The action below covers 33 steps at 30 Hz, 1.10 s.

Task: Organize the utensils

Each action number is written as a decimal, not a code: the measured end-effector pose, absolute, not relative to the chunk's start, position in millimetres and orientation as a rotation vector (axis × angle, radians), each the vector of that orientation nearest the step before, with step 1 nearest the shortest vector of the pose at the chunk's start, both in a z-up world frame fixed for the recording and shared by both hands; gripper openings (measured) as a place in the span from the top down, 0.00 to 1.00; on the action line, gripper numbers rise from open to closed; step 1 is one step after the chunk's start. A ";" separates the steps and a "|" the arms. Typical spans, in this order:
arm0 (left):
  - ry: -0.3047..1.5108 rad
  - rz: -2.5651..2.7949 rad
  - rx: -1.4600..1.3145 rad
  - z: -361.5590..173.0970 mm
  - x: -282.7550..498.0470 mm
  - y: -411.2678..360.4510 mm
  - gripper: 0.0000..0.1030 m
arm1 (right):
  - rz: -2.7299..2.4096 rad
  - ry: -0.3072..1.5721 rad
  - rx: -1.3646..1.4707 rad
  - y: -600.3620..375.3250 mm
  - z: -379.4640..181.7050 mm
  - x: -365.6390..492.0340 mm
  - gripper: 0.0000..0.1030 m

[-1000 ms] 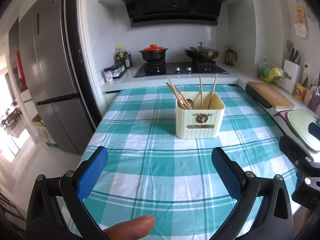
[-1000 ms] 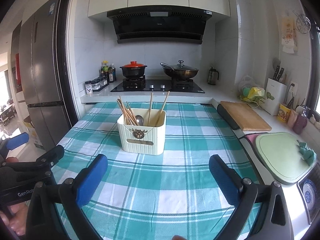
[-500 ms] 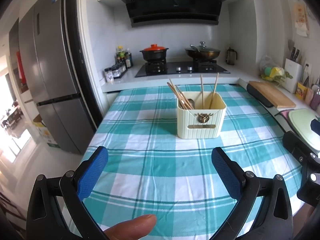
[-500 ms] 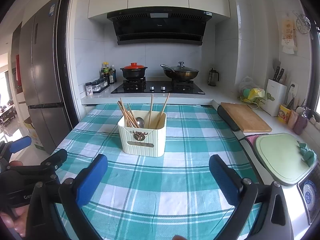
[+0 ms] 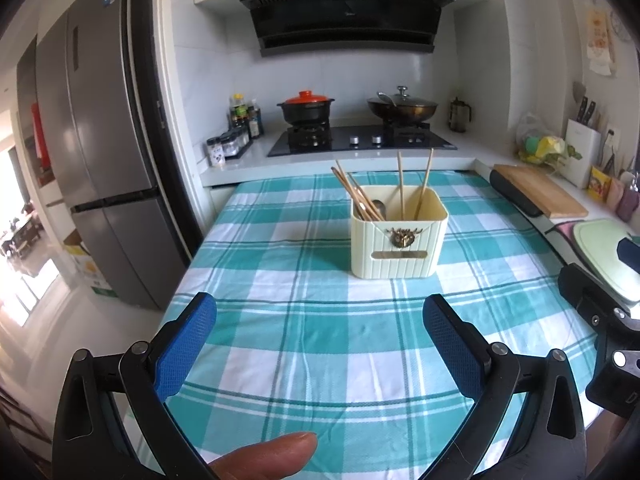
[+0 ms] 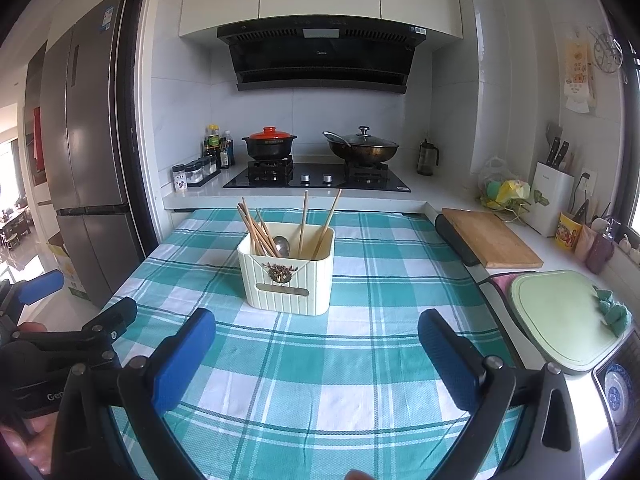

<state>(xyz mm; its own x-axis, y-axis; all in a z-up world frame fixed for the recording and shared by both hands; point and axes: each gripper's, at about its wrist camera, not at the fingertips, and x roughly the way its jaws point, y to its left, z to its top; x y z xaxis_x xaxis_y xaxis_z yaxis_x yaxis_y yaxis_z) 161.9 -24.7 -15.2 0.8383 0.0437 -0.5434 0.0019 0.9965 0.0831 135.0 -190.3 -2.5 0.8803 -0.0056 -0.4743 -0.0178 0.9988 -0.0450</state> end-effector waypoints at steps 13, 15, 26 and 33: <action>0.580 0.021 0.082 -14.9 161.0 -25.7 0.00 | 0.008 0.495 -0.049 -191.1 -2.5 134.5 0.00; 0.580 0.021 0.082 -15.4 161.3 -25.1 0.00 | 0.008 0.494 -0.051 -191.0 -2.6 133.8 0.00; 0.580 0.021 0.081 -14.8 161.0 -27.2 0.00 | 0.009 0.495 -0.051 -190.9 -2.7 133.3 0.00; 0.579 0.021 0.079 -14.3 161.4 -29.6 0.00 | 0.007 0.494 -0.052 -190.5 -2.9 133.6 0.00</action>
